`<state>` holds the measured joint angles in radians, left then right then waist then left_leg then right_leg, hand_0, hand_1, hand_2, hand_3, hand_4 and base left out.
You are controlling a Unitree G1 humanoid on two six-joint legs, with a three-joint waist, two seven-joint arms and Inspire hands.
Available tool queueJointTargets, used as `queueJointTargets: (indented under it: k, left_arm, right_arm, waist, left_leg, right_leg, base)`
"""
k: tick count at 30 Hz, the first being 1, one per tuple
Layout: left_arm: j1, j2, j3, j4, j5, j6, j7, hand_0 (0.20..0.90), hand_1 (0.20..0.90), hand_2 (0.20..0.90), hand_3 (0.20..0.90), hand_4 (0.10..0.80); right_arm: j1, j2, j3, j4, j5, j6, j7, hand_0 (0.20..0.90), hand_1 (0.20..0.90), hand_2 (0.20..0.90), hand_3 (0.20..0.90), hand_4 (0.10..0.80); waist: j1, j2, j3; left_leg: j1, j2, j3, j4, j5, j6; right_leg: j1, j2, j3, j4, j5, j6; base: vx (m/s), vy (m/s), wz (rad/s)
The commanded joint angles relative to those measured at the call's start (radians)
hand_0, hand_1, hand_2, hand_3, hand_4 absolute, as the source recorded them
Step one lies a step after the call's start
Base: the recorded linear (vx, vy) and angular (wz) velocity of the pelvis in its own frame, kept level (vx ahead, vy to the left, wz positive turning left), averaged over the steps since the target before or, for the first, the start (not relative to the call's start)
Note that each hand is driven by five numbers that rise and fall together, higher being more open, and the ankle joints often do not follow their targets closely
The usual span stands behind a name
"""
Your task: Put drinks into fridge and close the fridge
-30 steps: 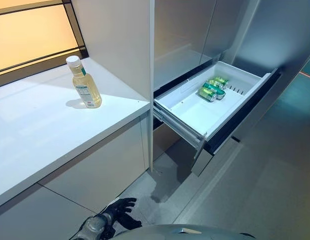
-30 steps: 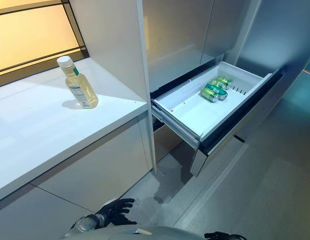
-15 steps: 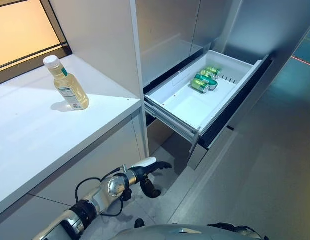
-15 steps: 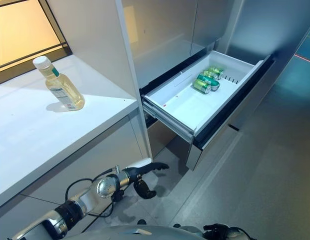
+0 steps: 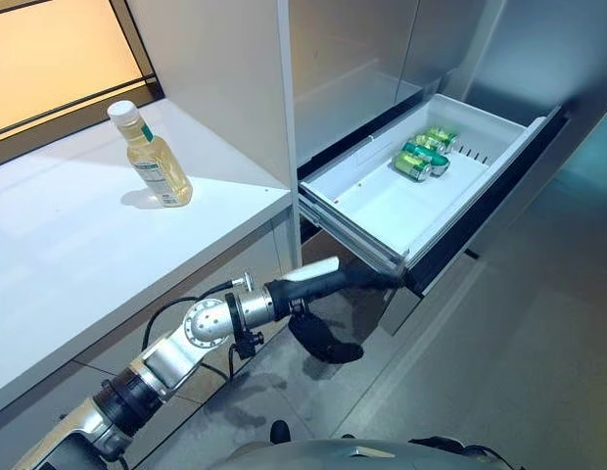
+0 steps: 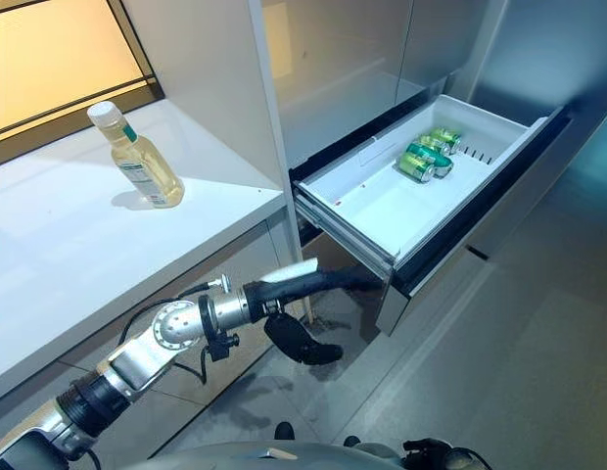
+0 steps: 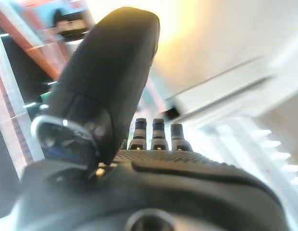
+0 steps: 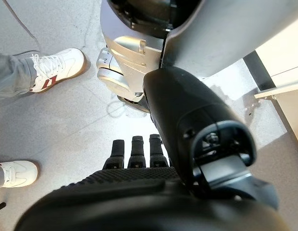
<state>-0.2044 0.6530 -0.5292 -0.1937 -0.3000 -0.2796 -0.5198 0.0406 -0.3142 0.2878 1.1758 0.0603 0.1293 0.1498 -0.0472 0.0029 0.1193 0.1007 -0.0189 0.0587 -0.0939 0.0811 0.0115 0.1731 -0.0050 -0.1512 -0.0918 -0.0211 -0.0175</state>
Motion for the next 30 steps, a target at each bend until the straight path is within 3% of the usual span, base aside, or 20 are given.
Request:
queueJointTargets:
  k: [1, 6, 10, 13, 23, 30]
  left_arm:
    - [-0.129, -0.033, 0.095, -0.100, -0.203, -0.072, 0.003, 0.900, 0.900, 0.900, 0.900, 0.800]
    - [-0.160, -0.045, 0.186, -0.131, -0.242, -0.122, 0.125, 0.900, 0.900, 0.900, 0.900, 0.800]
    - [-0.168, -0.048, 0.293, -0.114, -0.176, -0.165, 0.328, 0.900, 0.900, 0.900, 0.900, 0.800]
    - [-0.166, -0.058, 0.366, -0.089, -0.047, -0.173, 0.474, 0.900, 0.900, 0.900, 0.900, 0.800]
    - [-0.185, -0.028, 0.513, 0.010, 0.079, -0.109, 0.783, 0.900, 0.900, 0.900, 0.900, 0.800]
    - [-0.185, 0.011, 0.568, 0.102, 0.121, 0.022, 0.884, 0.900, 0.900, 0.900, 0.900, 0.800]
  right_arm:
    - [-0.007, 0.031, 0.006, -0.010, 0.053, -0.021, 0.017, 0.900, 0.900, 0.900, 0.900, 0.800]
    - [-0.001, 0.032, 0.007, 0.000, 0.066, -0.031, 0.017, 0.900, 0.900, 0.900, 0.900, 0.800]
    - [0.005, 0.040, 0.008, 0.023, 0.080, -0.051, 0.015, 0.900, 0.900, 0.900, 0.900, 0.800]
    - [0.006, 0.046, 0.005, 0.043, 0.088, -0.064, 0.016, 0.900, 0.900, 0.900, 0.900, 0.800]
    - [0.002, 0.054, -0.008, 0.065, 0.075, -0.064, 0.017, 0.900, 0.900, 0.900, 0.900, 0.800]
    - [0.004, 0.053, -0.014, 0.061, 0.060, -0.053, 0.017, 0.900, 0.900, 0.900, 0.900, 0.800]
  waist:
    - [0.026, 0.002, -0.025]
    - [0.036, -0.003, -0.034]
    - [0.044, -0.009, -0.042]
    - [0.051, -0.013, -0.051]
    - [0.051, -0.010, -0.075]
    - [0.047, -0.003, -0.082]
  left_leg:
    - [0.033, -0.011, -0.069, 0.007, -0.149, -0.001]
    - [0.032, -0.014, -0.079, 0.007, -0.148, -0.001]
    - [0.034, -0.016, -0.087, 0.007, -0.151, -0.001]
    - [0.034, -0.015, -0.091, 0.007, -0.152, -0.003]
    - [0.042, -0.015, -0.094, 0.007, -0.155, -0.007]
    - [0.046, -0.015, -0.088, 0.007, -0.156, -0.009]
  right_leg:
    - [-0.042, -0.022, 0.031, 0.022, -0.004, 0.099]
    - [-0.039, -0.021, 0.031, 0.019, -0.004, 0.092]
    - [-0.034, -0.018, 0.028, 0.017, -0.009, 0.088]
    - [-0.031, -0.017, 0.025, 0.016, -0.015, 0.084]
    - [-0.020, -0.011, 0.025, 0.015, -0.027, 0.079]
    - [-0.017, -0.010, 0.028, 0.015, -0.031, 0.078]
  base:
    - [0.000, 0.000, 0.00]
    - [0.006, -0.013, 0.03]
    - [0.004, -0.005, 0.01]
    - [0.020, -0.025, 0.05]
    - [0.033, -0.007, 0.02]
    - [0.010, 0.001, 0.00]
